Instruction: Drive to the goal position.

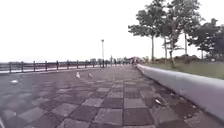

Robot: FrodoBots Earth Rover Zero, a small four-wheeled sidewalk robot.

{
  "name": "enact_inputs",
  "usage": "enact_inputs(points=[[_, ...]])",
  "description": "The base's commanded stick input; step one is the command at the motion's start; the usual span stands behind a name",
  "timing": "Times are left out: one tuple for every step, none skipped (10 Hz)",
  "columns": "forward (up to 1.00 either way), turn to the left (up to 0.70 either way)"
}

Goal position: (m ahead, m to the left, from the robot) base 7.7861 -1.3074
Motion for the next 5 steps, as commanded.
enact_inputs(points=[[1.0, 0.0], [1.0, 0.0], [1.0, 0.0], [1.0, 0.0], [1.0, 0.0]])
